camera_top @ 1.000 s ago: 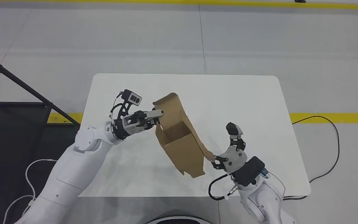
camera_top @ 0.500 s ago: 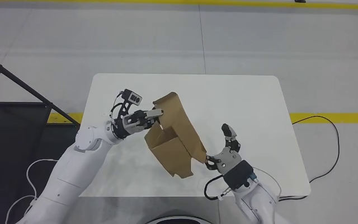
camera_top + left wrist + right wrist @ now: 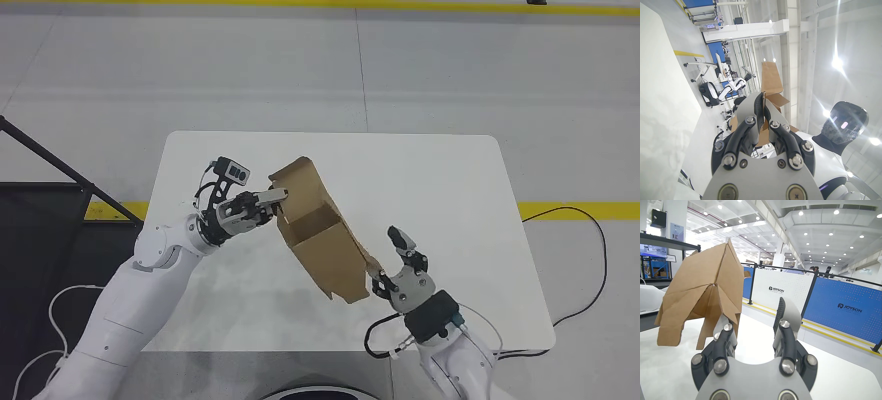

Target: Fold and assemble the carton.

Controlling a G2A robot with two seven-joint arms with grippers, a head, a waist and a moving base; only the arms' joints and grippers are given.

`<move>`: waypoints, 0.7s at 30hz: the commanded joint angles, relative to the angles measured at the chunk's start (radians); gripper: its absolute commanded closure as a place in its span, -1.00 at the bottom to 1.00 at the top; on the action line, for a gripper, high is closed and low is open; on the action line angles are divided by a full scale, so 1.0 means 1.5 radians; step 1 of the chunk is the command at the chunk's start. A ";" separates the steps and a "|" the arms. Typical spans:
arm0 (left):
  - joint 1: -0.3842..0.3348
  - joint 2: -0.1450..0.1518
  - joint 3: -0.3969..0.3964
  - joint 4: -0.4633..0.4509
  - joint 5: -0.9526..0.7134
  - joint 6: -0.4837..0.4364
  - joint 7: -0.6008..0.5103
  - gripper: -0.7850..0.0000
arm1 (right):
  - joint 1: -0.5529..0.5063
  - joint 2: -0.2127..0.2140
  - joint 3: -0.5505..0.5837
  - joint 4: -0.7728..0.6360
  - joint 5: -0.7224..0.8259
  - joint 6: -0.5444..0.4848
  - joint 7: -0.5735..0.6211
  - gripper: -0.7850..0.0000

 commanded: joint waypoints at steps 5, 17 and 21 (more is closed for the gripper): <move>0.003 -0.003 -0.005 -0.003 0.005 0.006 0.004 1.00 | -0.001 -0.001 0.001 -0.002 -0.010 -0.002 0.006 -0.17; 0.005 -0.010 -0.012 -0.003 0.014 0.015 0.003 1.00 | 0.003 -0.004 -0.002 -0.011 -0.004 -0.010 0.019 -0.20; 0.005 -0.012 -0.015 -0.003 0.017 0.016 0.001 1.00 | 0.003 -0.004 0.000 -0.014 0.000 -0.020 0.021 -0.19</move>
